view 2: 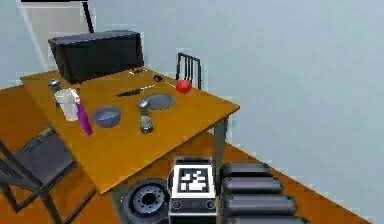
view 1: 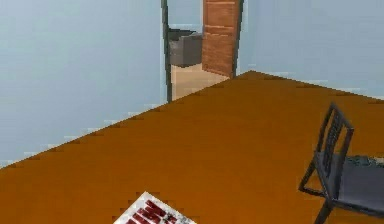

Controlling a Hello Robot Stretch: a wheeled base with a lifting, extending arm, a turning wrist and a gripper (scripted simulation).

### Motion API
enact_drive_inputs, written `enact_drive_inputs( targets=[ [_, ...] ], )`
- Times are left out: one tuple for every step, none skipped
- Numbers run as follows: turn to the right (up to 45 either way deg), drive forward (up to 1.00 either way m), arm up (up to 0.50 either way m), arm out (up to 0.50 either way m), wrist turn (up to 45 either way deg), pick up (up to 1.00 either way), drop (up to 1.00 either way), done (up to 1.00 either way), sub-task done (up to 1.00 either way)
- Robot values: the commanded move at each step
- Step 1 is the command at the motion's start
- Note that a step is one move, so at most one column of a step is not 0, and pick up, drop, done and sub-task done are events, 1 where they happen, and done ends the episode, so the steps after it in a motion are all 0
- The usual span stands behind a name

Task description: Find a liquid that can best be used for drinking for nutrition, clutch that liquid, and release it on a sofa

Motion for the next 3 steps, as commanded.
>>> enact_drive_inputs(
  targets=[
    [6.0, 0.00, 0.00, 0.00, 0.0, 0.00, 0.00, 0.00, 0.00],
    [0.0, 1.00, 0.00, 0.00, 0.0, 0.00, 0.00, 0.00, 0.00],
    [3.0, 0.00, 0.00, 0.00, 0.0, 0.00, 0.00, 0.00, 0.00]
  ],
)
